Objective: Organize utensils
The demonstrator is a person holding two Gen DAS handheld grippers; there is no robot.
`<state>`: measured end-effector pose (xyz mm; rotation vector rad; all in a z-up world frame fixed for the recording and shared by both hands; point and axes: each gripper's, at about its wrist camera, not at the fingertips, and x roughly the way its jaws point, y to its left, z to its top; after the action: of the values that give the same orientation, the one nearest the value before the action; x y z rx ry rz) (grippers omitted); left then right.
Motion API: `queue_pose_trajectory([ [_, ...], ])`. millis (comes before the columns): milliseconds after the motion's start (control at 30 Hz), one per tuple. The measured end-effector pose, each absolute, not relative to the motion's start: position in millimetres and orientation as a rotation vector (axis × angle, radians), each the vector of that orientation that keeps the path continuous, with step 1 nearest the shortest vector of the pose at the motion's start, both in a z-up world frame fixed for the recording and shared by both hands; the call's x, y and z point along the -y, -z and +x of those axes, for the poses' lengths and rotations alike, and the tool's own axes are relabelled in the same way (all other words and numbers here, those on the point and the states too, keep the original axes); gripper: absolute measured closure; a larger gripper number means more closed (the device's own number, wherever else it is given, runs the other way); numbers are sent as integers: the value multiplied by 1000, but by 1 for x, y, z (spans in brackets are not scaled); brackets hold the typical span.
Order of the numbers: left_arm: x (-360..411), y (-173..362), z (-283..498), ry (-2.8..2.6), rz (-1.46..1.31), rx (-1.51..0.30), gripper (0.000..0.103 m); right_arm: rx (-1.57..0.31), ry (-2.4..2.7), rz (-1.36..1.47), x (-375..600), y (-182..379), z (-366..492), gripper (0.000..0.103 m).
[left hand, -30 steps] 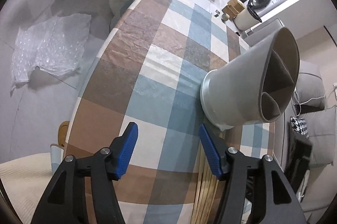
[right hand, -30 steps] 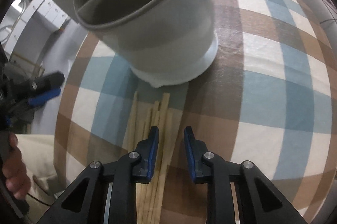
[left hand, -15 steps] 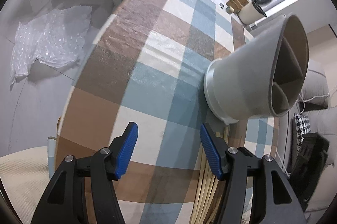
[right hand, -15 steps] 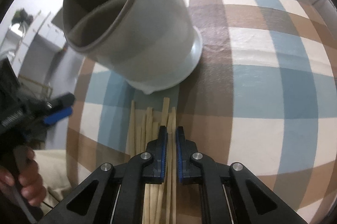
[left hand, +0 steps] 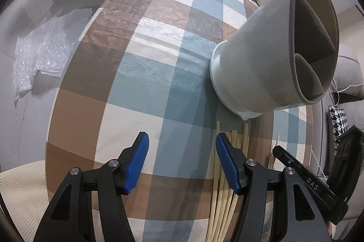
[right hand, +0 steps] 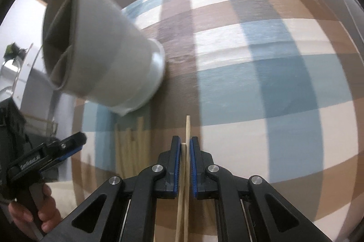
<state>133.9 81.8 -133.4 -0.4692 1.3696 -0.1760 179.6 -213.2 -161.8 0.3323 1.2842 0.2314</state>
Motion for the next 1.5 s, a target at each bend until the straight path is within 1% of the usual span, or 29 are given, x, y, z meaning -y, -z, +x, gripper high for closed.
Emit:
queue_pose_trajectory([
  [33, -79, 133, 134, 179, -457, -1370, 47, -1286, -216, 320, 211, 165, 179, 92],
  [300, -75, 133, 136, 155, -414, -1361, 47, -1280, -176, 183, 210, 152, 178, 91],
  [567, -74, 136, 137, 152, -431, -1373, 47, -1349, -211, 137, 200, 167, 164, 91],
  [967, -83, 139, 138, 134, -458, -1375, 47, -1354, -174, -19, 173, 173, 159, 91],
  [1167, -84, 142, 139, 118, -460, -1378, 47, -1338, -157, -67, 157, 178, 160, 90],
  [1367, -80, 141, 140, 107, -436, -1365, 47, -1284, -155, -114, 138, 177, 166, 87],
  [1400, -79, 142, 141, 109, -434, -1367, 47, -1272, -157, -112, 138, 178, 166, 90],
  [1433, -77, 142, 141, 105, -429, -1367, 47, -1269, -161, -94, 136, 176, 185, 98],
  [1500, -71, 142, 143, 109, -413, -1369, 47, -1266, -178, 31, 150, 178, 189, 99],
])
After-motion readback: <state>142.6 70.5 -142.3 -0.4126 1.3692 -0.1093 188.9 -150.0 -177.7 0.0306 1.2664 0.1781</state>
